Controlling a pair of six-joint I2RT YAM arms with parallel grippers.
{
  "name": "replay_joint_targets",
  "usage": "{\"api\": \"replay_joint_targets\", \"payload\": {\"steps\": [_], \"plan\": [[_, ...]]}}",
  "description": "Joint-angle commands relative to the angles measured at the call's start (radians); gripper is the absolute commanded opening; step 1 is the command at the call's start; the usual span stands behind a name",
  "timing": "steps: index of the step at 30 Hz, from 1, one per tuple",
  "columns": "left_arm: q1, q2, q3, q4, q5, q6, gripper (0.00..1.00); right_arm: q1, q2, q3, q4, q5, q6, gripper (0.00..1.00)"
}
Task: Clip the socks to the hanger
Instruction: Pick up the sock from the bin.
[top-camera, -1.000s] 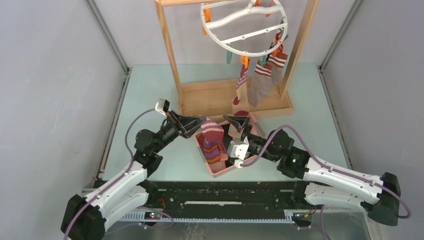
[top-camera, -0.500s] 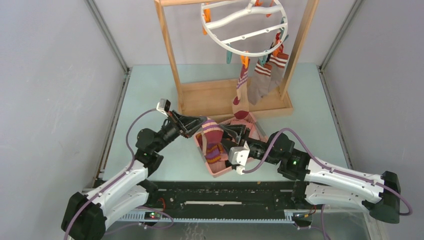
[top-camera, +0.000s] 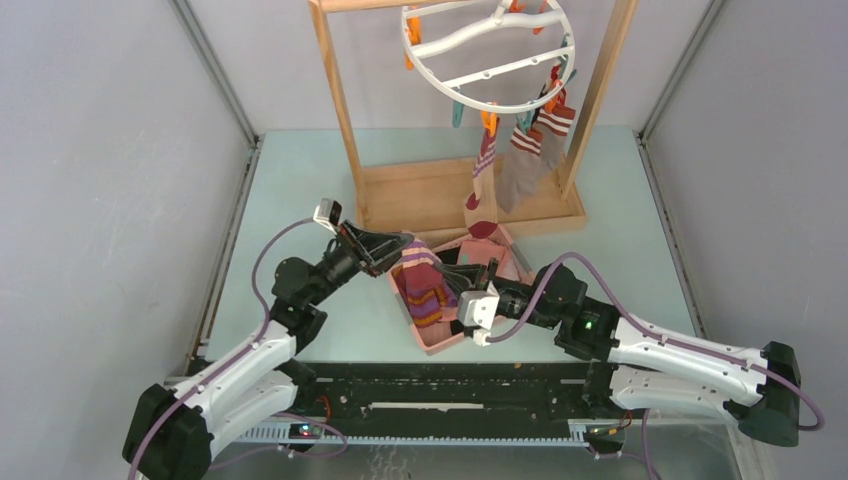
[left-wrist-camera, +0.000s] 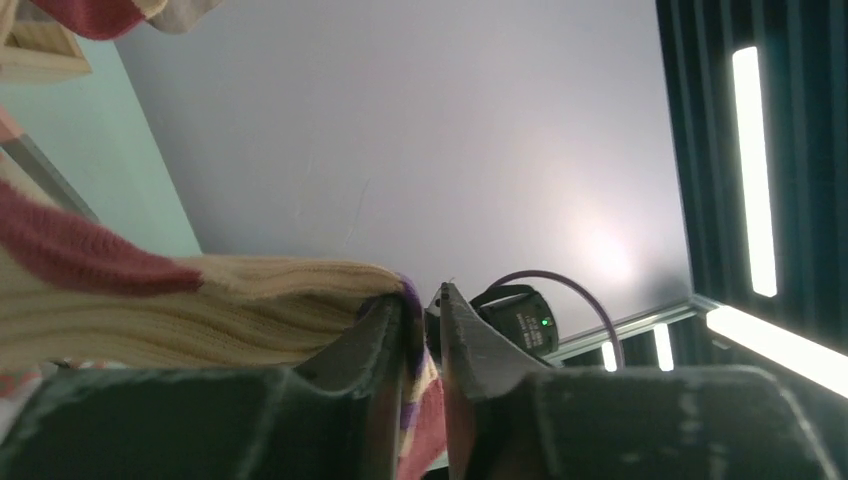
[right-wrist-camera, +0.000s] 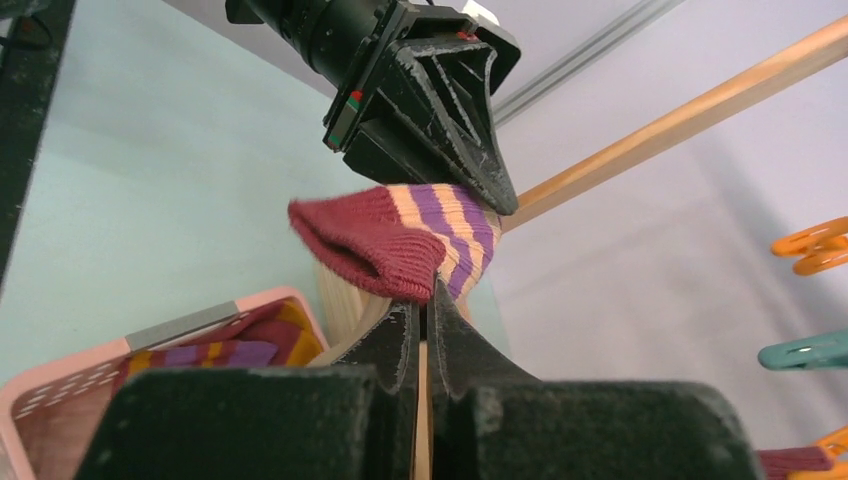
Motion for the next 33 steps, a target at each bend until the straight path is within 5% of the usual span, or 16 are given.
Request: {"api": "replay_joint_targets", "payload": {"steps": [1, 8, 13, 18, 22, 27, 33], "plan": [[0.007, -0.011, -0.016, 0.008, 0.008, 0.047, 0.31, -0.002, -0.012, 0.013, 0.03, 0.001, 0.132, 0.0], [0.01, -0.113, 0.055, -0.321, 0.05, 0.416, 0.62, -0.182, -0.081, 0.045, -0.009, -0.02, 0.593, 0.0], [0.01, -0.223, 0.093, -0.503, 0.057, 0.724, 0.74, -0.324, -0.095, 0.109, -0.158, -0.123, 0.758, 0.0], [-0.031, -0.341, 0.043, -0.418, 0.054, 0.909, 0.82, -0.421, -0.092, 0.121, -0.185, -0.218, 0.857, 0.0], [-0.175, -0.406, 0.009, -0.337, -0.028, 1.237, 0.87, -0.439, -0.086, 0.13, -0.174, -0.263, 0.901, 0.0], [-0.299, -0.362, 0.017, -0.325, -0.087, 1.653, 0.89, -0.436, -0.067, 0.156, -0.19, -0.299, 0.939, 0.0], [-0.32, -0.269, 0.069, -0.311, -0.125, 1.871, 0.89, -0.415, -0.063, 0.162, -0.198, -0.302, 0.949, 0.0]]}}
